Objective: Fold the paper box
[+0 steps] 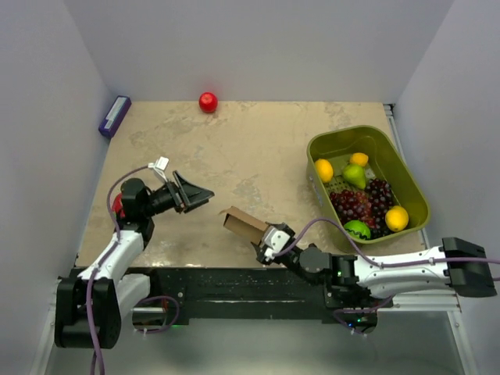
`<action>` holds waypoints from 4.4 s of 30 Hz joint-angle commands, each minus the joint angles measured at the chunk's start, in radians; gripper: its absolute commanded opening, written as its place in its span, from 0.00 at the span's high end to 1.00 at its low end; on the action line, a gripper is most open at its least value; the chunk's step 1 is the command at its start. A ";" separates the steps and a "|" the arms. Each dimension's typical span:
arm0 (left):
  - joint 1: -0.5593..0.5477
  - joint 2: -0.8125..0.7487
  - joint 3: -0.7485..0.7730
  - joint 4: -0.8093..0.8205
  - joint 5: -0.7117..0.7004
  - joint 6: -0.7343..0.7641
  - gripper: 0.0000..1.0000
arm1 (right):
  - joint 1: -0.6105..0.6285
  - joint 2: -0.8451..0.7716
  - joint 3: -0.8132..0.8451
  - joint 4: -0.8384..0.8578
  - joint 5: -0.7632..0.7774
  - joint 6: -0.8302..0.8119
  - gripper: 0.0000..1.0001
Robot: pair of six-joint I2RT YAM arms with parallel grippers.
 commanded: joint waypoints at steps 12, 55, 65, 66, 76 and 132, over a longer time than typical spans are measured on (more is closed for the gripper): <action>0.014 -0.200 0.165 -0.364 -0.225 0.710 0.11 | -0.474 0.071 -0.004 0.156 -0.597 0.167 0.68; -0.394 -0.040 0.384 -0.680 -0.593 1.114 0.19 | -0.632 -0.010 0.100 -0.170 -0.551 0.422 0.07; -0.431 0.009 0.406 -0.672 -0.613 1.104 0.33 | -0.632 0.027 0.292 -0.465 -0.485 0.594 0.29; -0.440 0.012 0.404 -0.673 -0.614 1.104 0.33 | -0.630 0.030 0.298 -0.493 -0.480 0.618 0.30; -0.461 0.073 0.412 -0.670 -0.639 1.083 0.34 | -0.616 0.033 0.308 -0.590 -0.445 0.700 0.39; -0.556 0.274 0.439 -0.631 -0.619 0.988 0.66 | -0.581 0.235 0.418 -0.565 -0.486 0.828 0.94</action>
